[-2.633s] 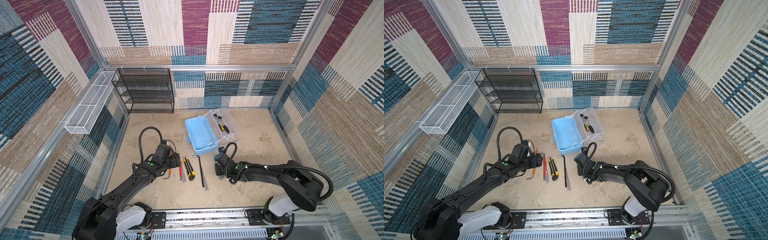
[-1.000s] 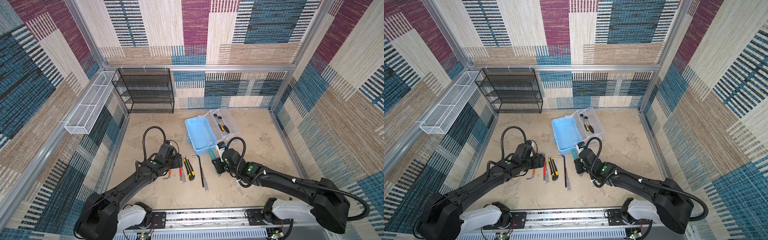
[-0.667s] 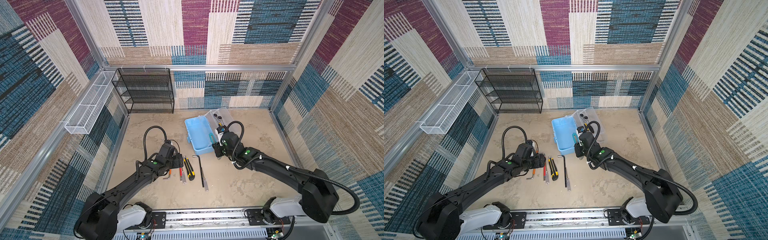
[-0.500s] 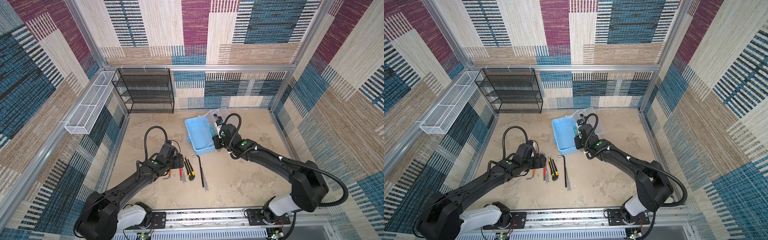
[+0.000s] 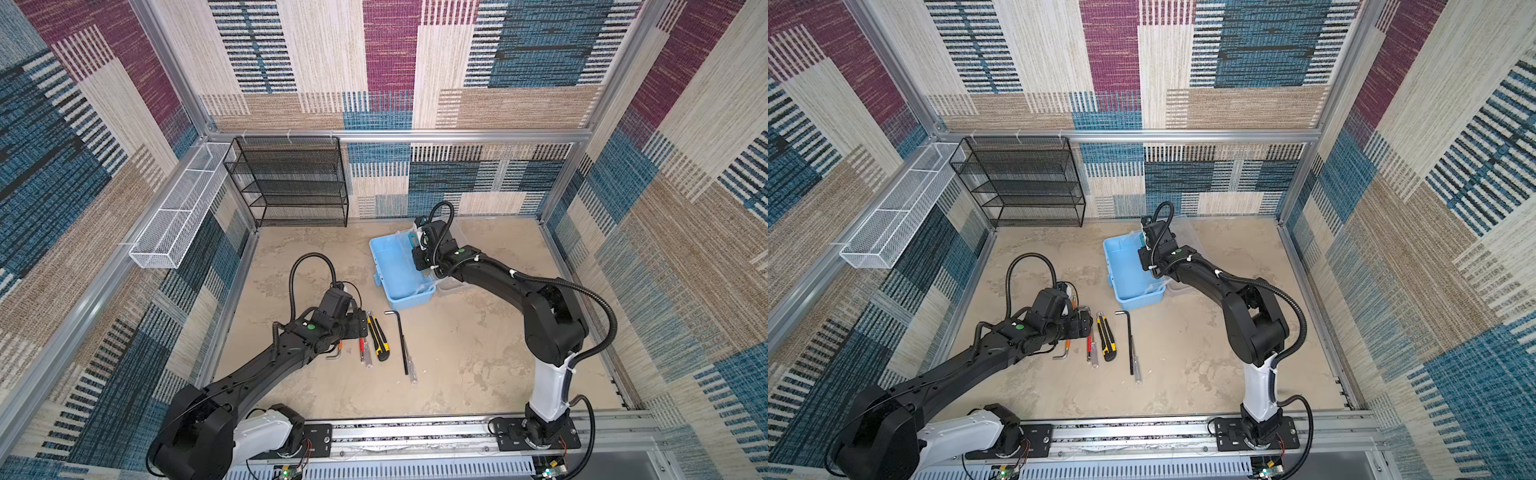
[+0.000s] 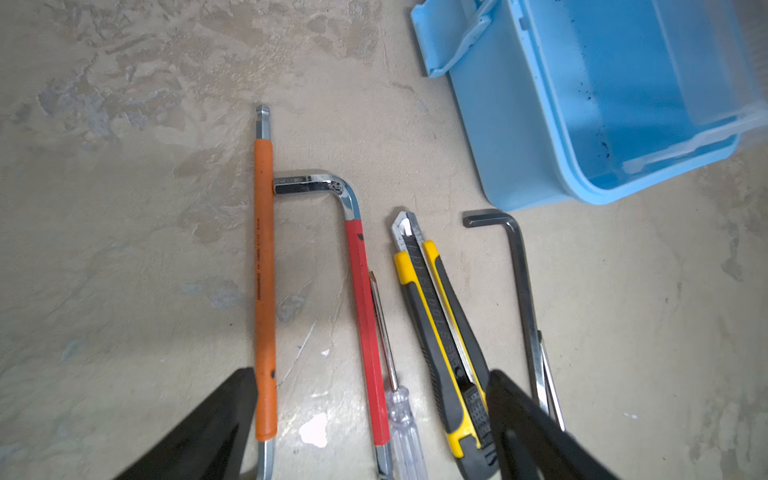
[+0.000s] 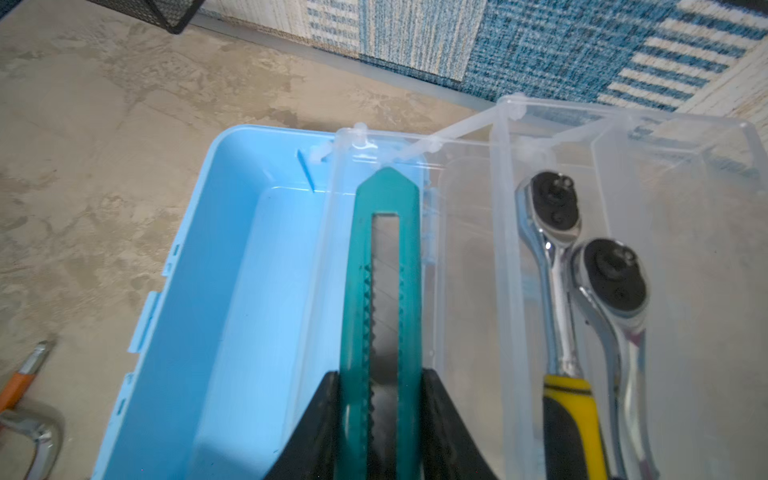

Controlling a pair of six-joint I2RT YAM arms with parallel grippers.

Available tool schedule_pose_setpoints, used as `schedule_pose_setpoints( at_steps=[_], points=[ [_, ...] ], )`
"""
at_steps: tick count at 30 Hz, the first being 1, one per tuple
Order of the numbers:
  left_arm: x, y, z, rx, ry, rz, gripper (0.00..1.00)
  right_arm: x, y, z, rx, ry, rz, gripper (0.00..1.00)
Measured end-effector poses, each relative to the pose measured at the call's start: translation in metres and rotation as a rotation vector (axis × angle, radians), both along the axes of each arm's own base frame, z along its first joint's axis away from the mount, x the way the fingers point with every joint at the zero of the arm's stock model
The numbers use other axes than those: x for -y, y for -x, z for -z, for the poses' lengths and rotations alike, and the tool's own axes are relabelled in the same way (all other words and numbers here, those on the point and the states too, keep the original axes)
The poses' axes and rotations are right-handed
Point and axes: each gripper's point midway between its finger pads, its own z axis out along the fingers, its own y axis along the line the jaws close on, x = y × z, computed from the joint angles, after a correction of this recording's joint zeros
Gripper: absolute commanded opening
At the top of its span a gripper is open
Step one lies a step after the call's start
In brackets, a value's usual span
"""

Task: Pack the tool kit
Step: 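Lift the teal utility knife and carry it over the blue box, then lower the teal knife into the clear tray and open the right gripper, then move the right gripper back down over the yellow utility knife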

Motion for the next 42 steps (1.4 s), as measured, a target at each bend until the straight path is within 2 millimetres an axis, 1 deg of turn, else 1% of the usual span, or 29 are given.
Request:
schedule_pose_setpoints(
  at_steps=[4, 9, 11, 12, 14, 17, 18, 20, 21, 22, 23, 27, 29, 32, 34, 35, 38, 40, 41, 42],
  points=[
    [0.000, 0.001, -0.001, 0.002, 0.001, 0.002, 0.92, 0.001, -0.010, 0.007, -0.002, 0.042, 0.010, 0.18],
    [0.000, 0.001, -0.001, 0.001, 0.001, 0.001, 0.92, 0.007, -0.010, 0.028, -0.045, 0.093, 0.020, 0.21],
    [0.000, 0.001, -0.001, 0.001, 0.001, 0.001, 0.92, 0.007, -0.011, 0.030, -0.052, 0.100, 0.022, 0.22],
    [0.000, 0.001, -0.001, 0.001, 0.001, 0.001, 0.92, 0.007, -0.013, 0.028, -0.048, 0.102, 0.026, 0.23],
    [0.000, 0.001, -0.001, 0.001, 0.001, 0.001, 0.92, 0.006, -0.016, 0.026, -0.039, 0.103, 0.032, 0.31],
    [0.000, 0.000, -0.001, 0.001, 0.000, 0.001, 0.92, 0.006, -0.017, 0.026, -0.042, 0.106, 0.034, 0.39],
    [0.000, 0.000, -0.001, 0.002, -0.001, 0.000, 0.93, 0.006, -0.017, 0.026, -0.044, 0.105, 0.033, 0.43],
    [0.000, 0.000, -0.001, 0.002, -0.002, -0.001, 0.93, 0.005, -0.018, 0.020, -0.035, 0.095, 0.033, 0.49],
    [0.000, 0.000, -0.001, 0.002, -0.002, -0.001, 0.93, 0.005, -0.018, 0.016, -0.028, 0.090, 0.034, 0.53],
    [0.000, 0.000, 0.000, 0.002, -0.002, -0.001, 0.93, 0.005, -0.019, 0.010, -0.022, 0.079, 0.041, 0.61],
    [0.000, 0.000, 0.000, 0.001, -0.002, 0.000, 0.93, 0.004, -0.019, 0.006, -0.017, 0.070, 0.043, 0.63],
    [0.000, 0.000, 0.000, 0.002, -0.003, -0.001, 0.94, 0.001, -0.018, -0.010, 0.001, 0.036, 0.035, 0.63],
    [-0.001, -0.001, 0.000, 0.007, -0.005, -0.004, 0.95, -0.001, -0.014, -0.017, -0.002, 0.020, 0.024, 0.64],
    [-0.005, 0.000, 0.000, 0.021, -0.016, -0.017, 0.96, -0.002, -0.005, -0.036, 0.013, -0.012, 0.028, 0.66],
    [-0.010, 0.000, 0.000, 0.048, -0.023, -0.033, 0.96, -0.006, 0.008, -0.048, 0.028, -0.042, 0.023, 0.66],
    [-0.012, 0.000, 0.000, 0.062, -0.024, -0.039, 0.96, -0.009, 0.016, -0.050, 0.029, -0.051, 0.018, 0.67],
    [-0.021, 0.001, -0.003, 0.105, -0.037, -0.068, 0.96, -0.023, 0.049, -0.044, 0.003, -0.082, -0.003, 0.69],
    [-0.027, 0.000, -0.006, 0.137, -0.044, -0.093, 0.96, -0.034, 0.076, -0.033, -0.032, -0.099, -0.017, 0.69],
    [-0.029, 0.000, -0.007, 0.146, -0.049, -0.102, 0.96, -0.038, 0.087, -0.028, -0.042, -0.105, -0.021, 0.69],
    [-0.031, -0.001, -0.008, 0.154, -0.054, -0.110, 0.96, -0.046, 0.101, -0.022, -0.058, -0.114, -0.033, 0.69]
  ],
)
